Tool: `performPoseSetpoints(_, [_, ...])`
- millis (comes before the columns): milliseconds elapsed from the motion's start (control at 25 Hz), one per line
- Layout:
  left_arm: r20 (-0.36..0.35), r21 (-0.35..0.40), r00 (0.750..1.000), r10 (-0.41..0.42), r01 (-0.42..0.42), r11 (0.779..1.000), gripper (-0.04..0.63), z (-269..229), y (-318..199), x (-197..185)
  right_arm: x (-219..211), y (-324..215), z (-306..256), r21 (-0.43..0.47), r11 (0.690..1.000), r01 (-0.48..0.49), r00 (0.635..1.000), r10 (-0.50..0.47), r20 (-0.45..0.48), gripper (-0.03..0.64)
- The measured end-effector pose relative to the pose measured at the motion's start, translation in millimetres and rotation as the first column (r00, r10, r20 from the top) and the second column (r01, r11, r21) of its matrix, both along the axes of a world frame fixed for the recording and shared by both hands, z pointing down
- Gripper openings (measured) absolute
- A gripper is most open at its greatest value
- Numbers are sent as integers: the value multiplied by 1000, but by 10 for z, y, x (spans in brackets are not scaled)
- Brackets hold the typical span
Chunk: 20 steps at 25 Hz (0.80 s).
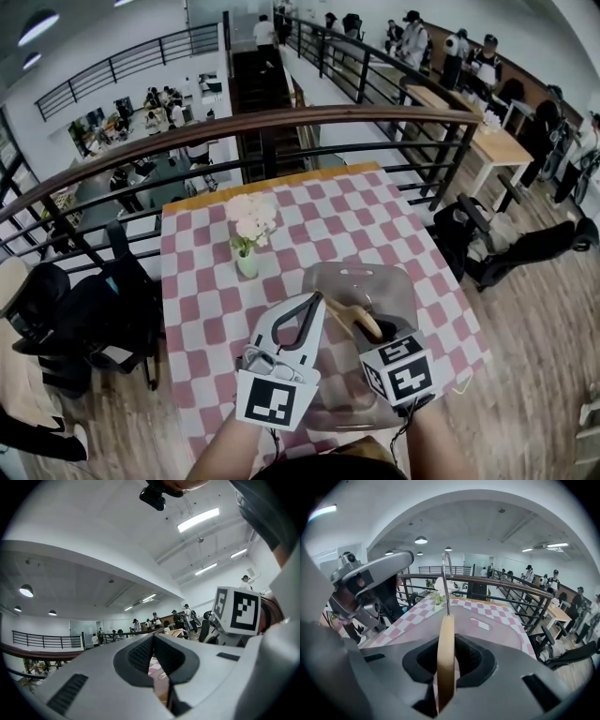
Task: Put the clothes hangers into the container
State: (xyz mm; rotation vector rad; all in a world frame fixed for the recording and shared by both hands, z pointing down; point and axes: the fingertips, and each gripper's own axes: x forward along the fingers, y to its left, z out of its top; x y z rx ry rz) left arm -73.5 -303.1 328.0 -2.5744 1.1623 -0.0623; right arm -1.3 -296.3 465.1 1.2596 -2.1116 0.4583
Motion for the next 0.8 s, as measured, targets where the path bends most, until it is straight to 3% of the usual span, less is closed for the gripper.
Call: performPoseSetpoints(800, [-5,-38,998,-55,55,998,9,186,-223,-366,-270,-219,547,-130,992,12,994,-26,-104,67])
